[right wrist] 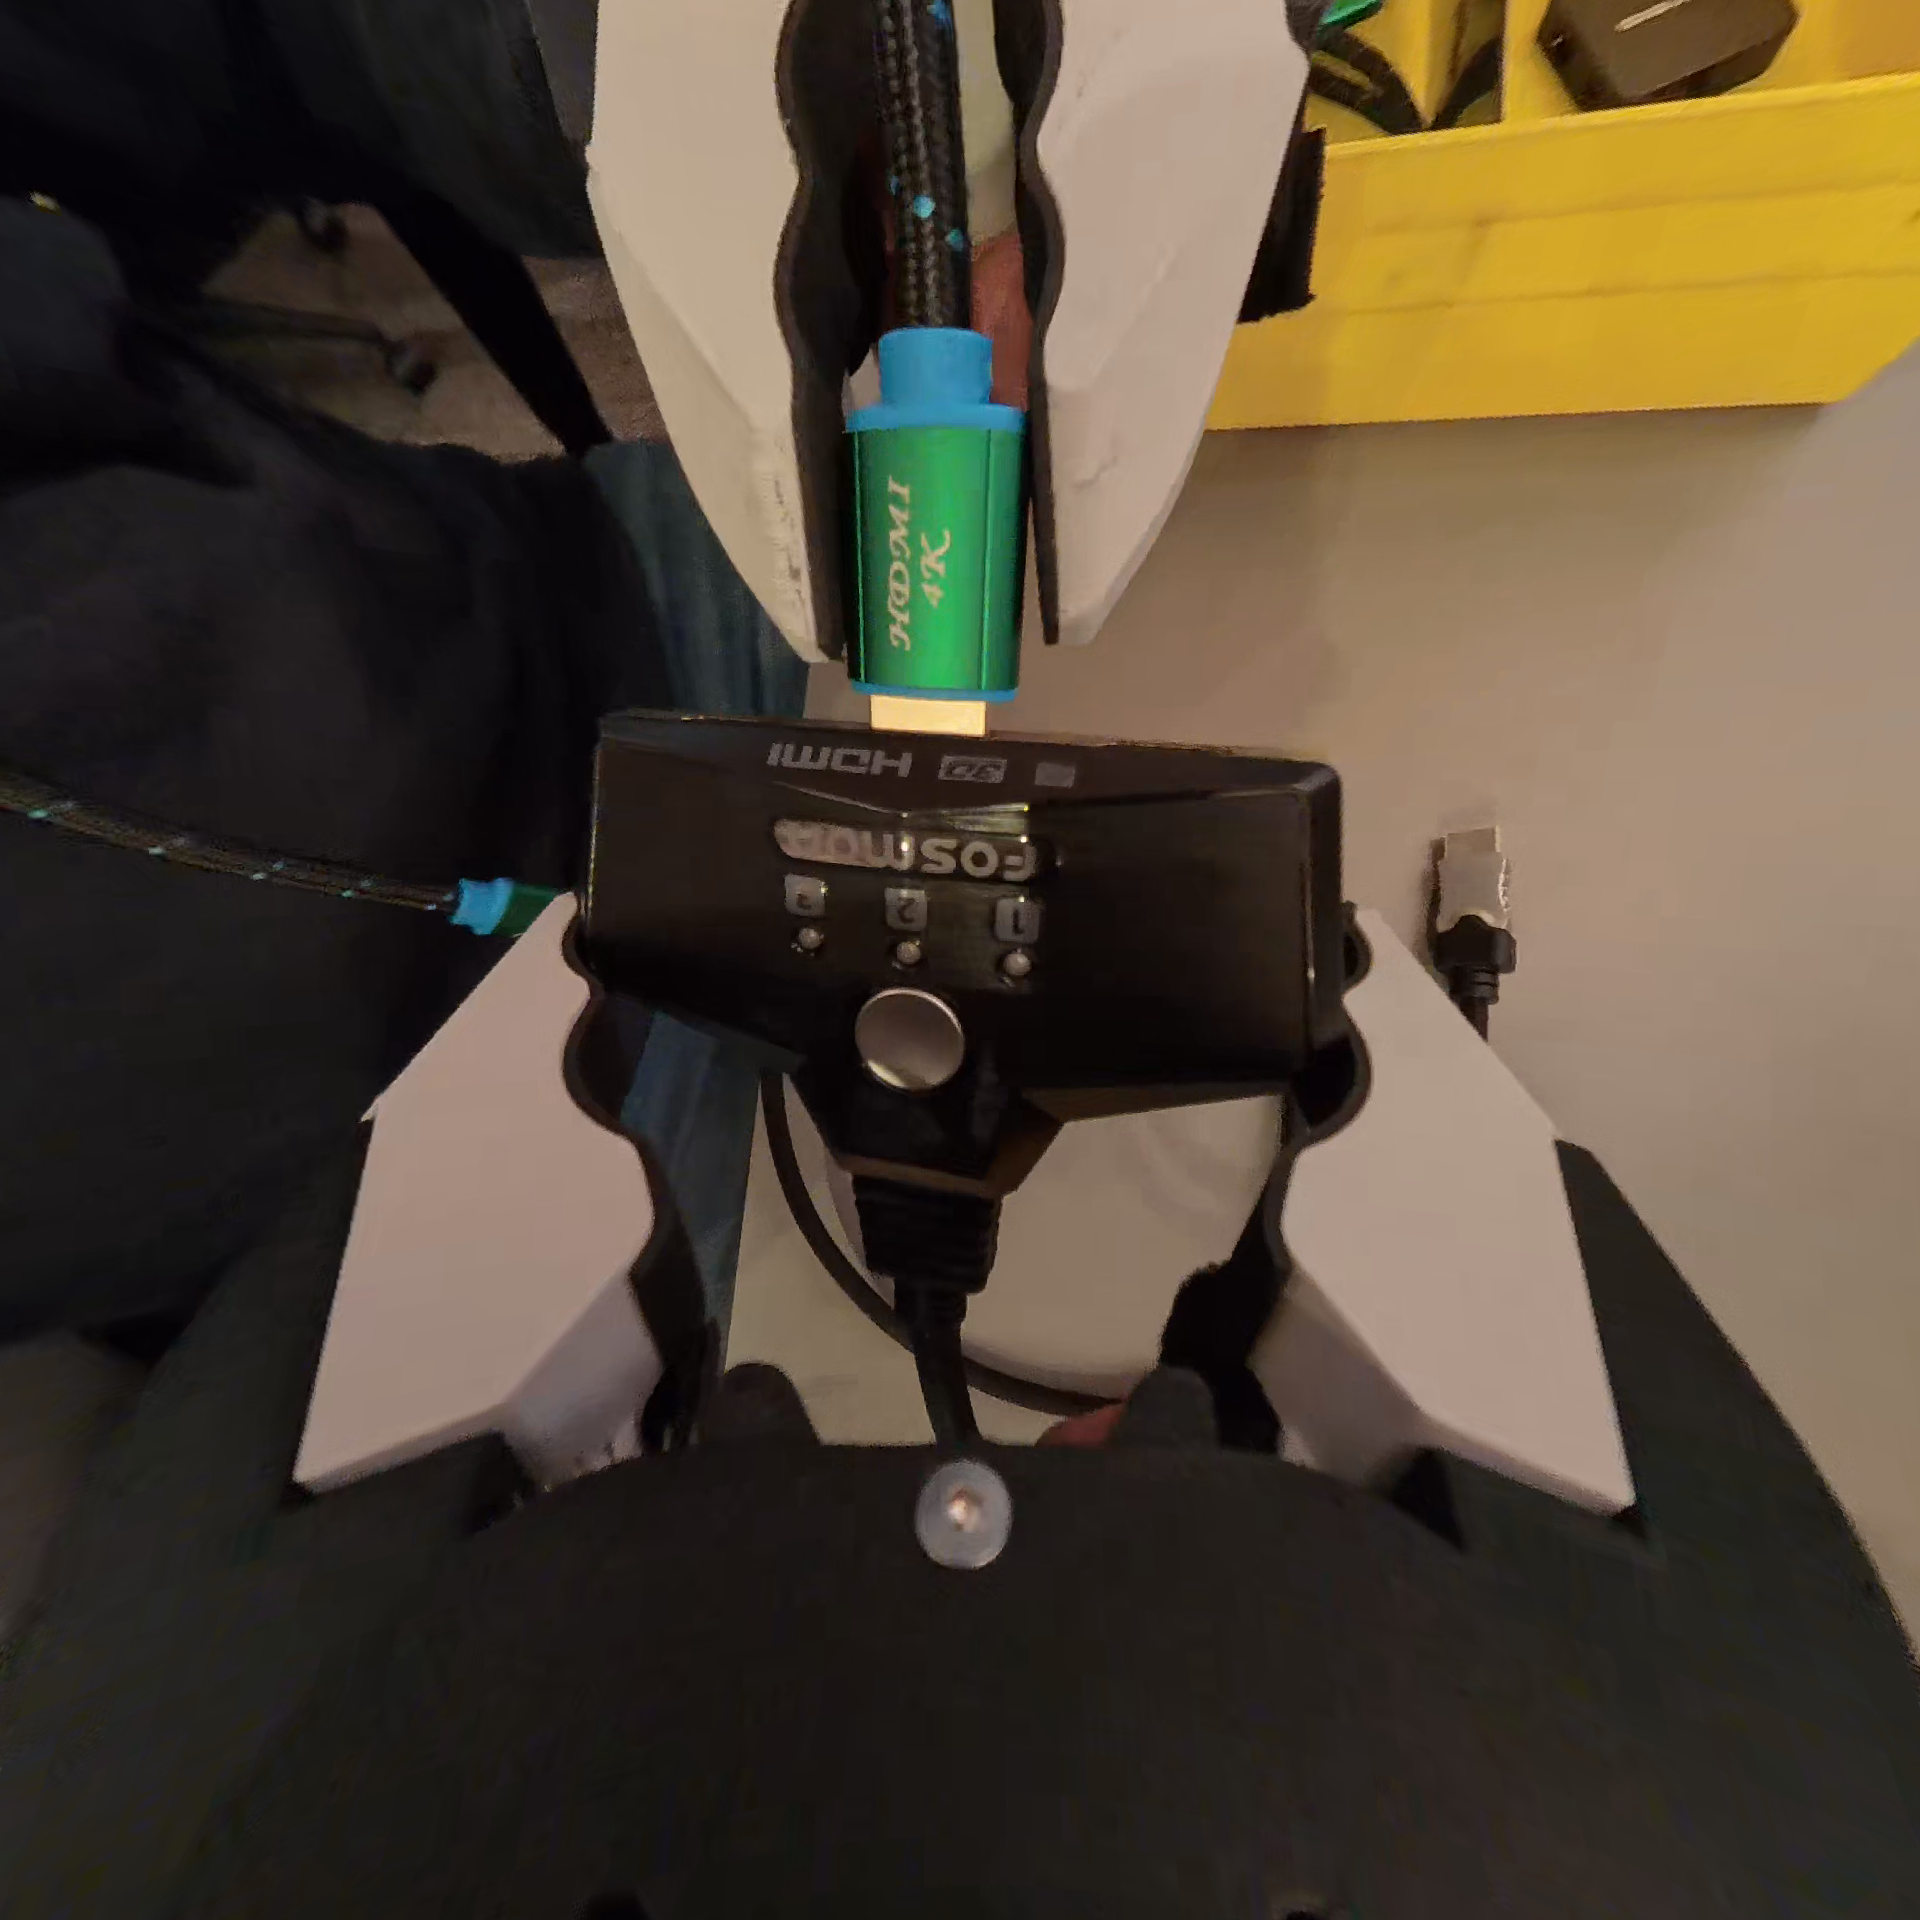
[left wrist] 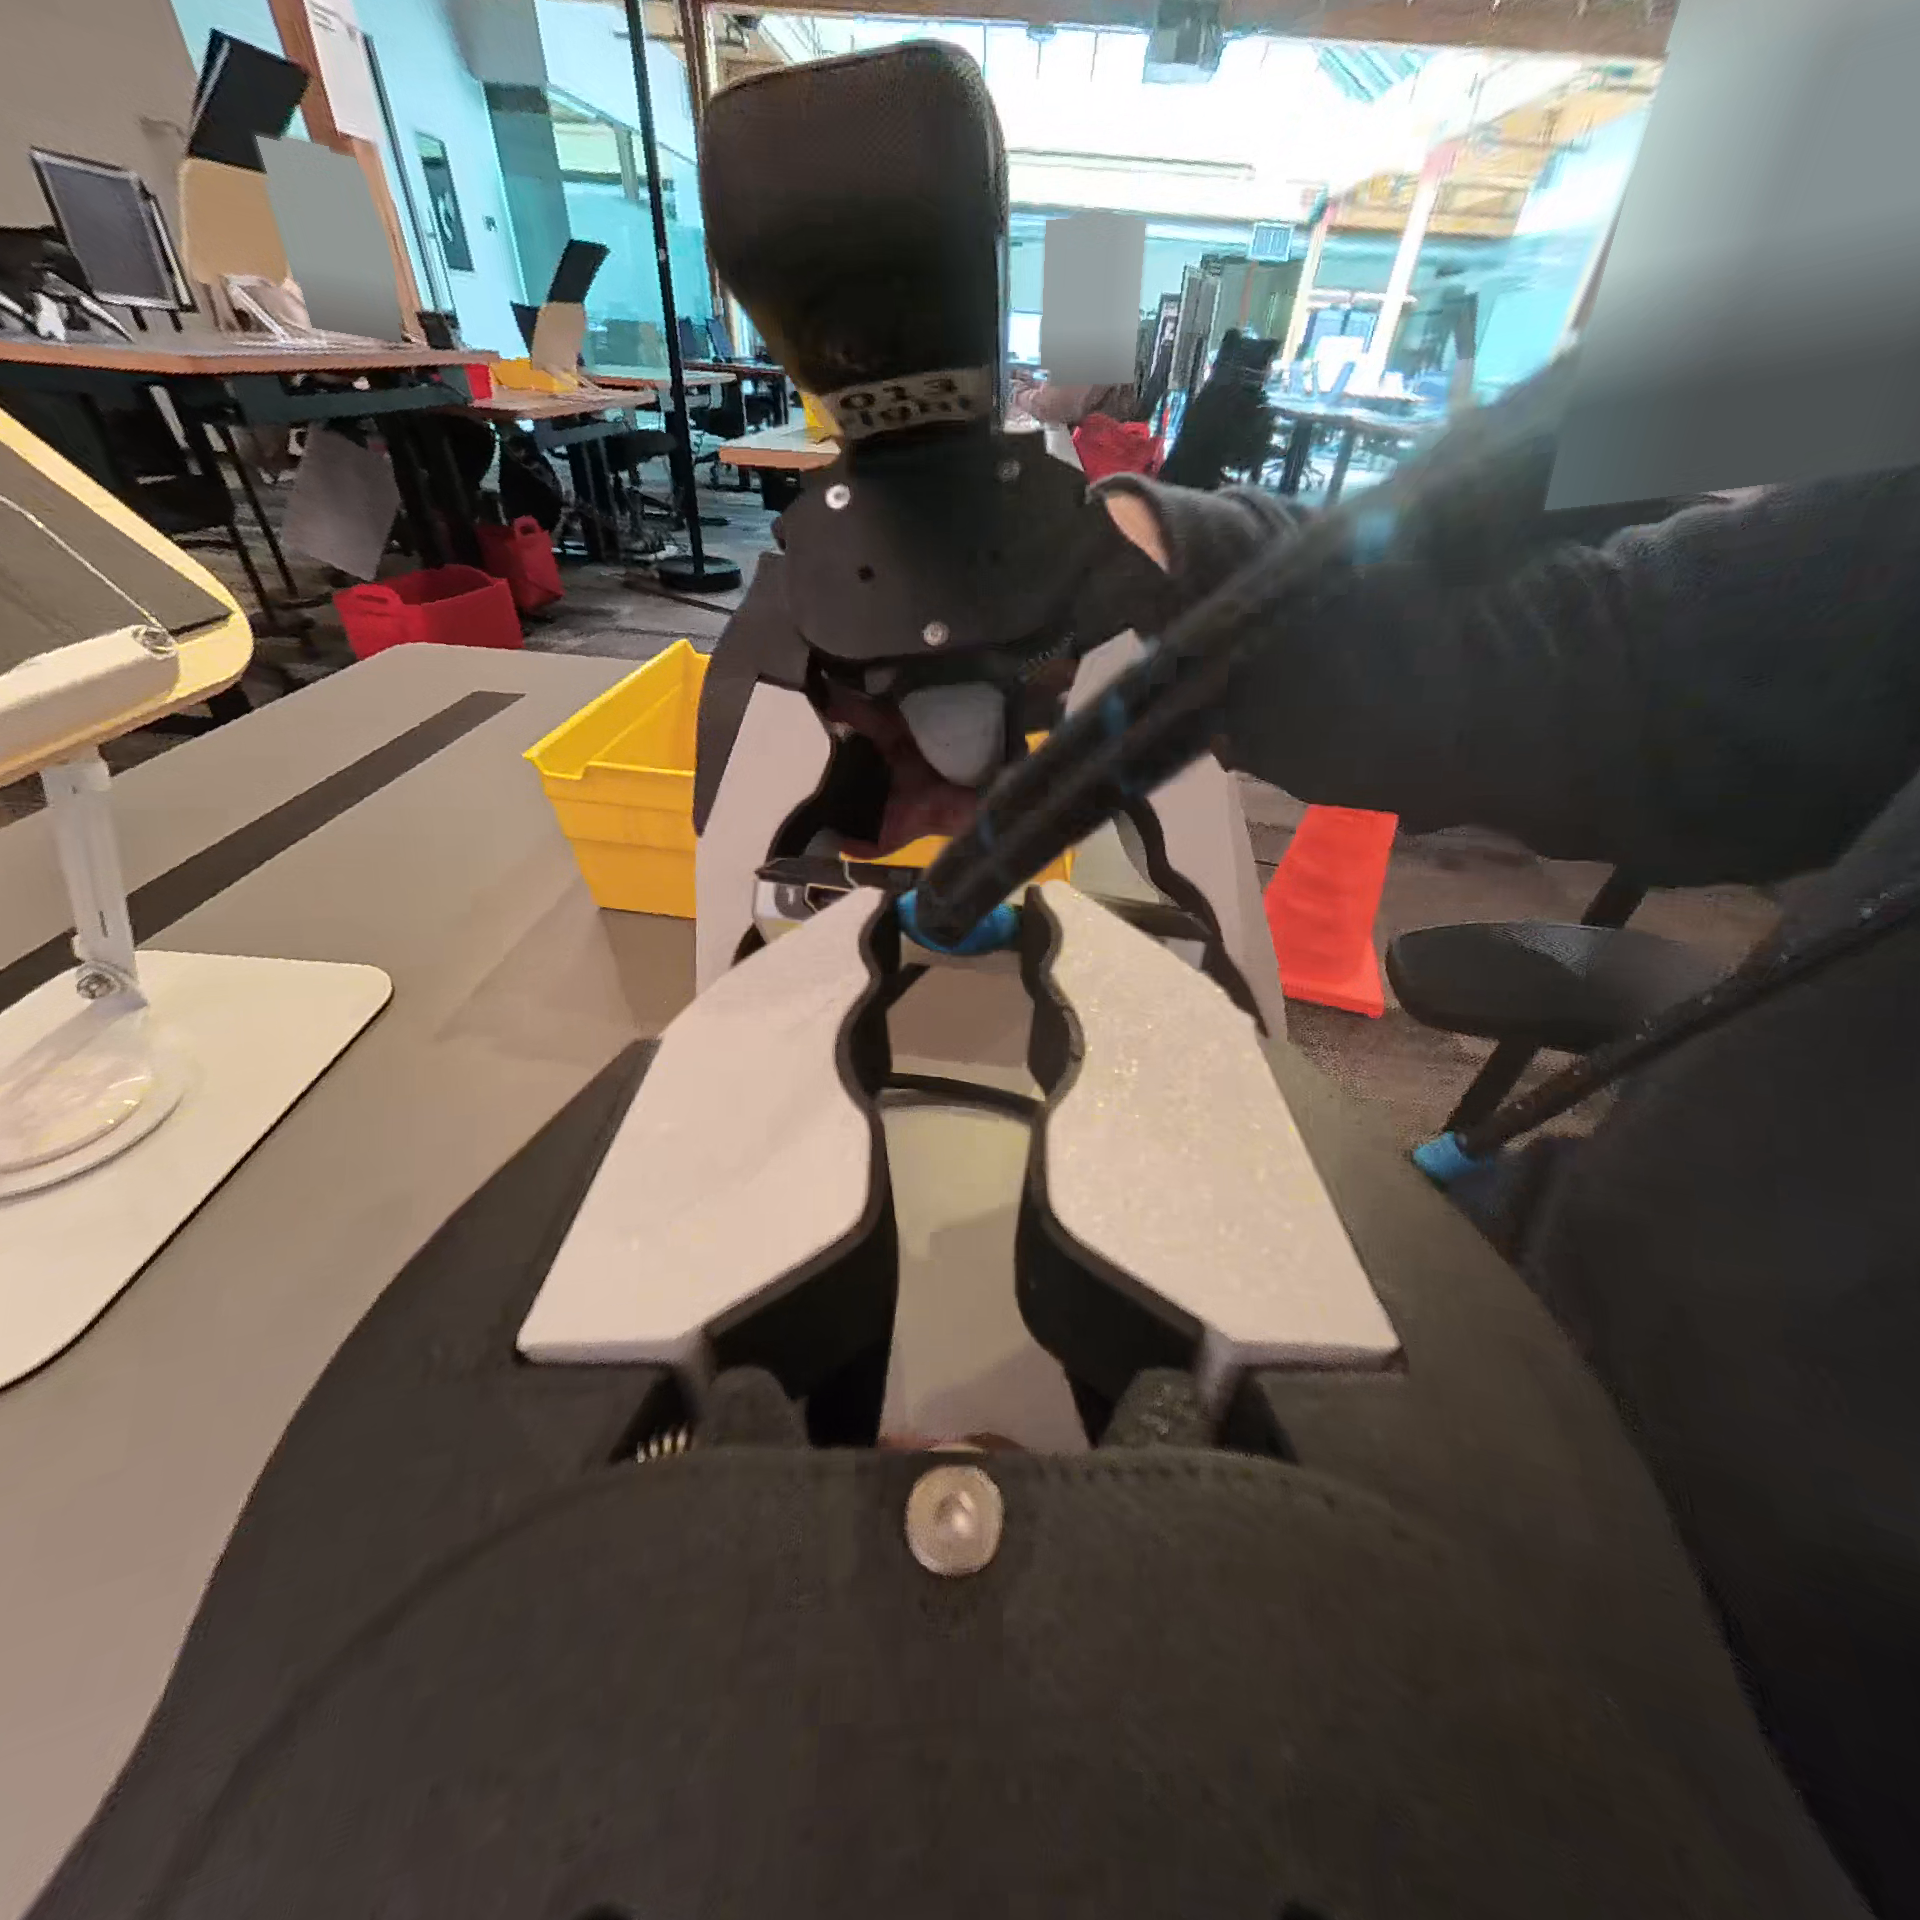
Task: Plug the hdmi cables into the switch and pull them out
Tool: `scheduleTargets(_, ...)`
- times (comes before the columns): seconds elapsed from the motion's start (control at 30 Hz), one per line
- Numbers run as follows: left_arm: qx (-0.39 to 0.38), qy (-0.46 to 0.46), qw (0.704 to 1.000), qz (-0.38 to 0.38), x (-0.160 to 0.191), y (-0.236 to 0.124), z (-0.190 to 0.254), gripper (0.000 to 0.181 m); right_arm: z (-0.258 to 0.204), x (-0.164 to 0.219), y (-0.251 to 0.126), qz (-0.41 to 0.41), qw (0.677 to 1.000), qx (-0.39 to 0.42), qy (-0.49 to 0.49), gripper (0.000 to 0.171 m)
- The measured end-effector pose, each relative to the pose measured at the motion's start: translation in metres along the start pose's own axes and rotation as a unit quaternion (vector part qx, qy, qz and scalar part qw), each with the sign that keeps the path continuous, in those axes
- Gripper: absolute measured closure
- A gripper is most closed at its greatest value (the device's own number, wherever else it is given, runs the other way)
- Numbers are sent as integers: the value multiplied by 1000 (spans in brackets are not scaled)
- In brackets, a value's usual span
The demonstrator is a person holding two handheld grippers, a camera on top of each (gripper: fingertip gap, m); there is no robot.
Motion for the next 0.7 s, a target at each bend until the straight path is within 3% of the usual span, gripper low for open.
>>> scheduleTargets(0.23, 2, 12, 1000, -4, 2, 1, 6, 160, -3, 4, -4, -65, 997, -31, -25, 40)
scheduleTargets(0.7, -20, 0, 999, 51, 4, 3, 8, 160, -3, 1, -16, -54, 998, -5, -29, 41)
Point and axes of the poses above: each gripper's, where its closed fingertips meet, y out along the fingers, x out of its underside, z = x × y across the jaws, the point moved 3 cm from there along -y, back along the fingers, and after that the axes turned 15 degrees about -y, right-handed, at the moved point
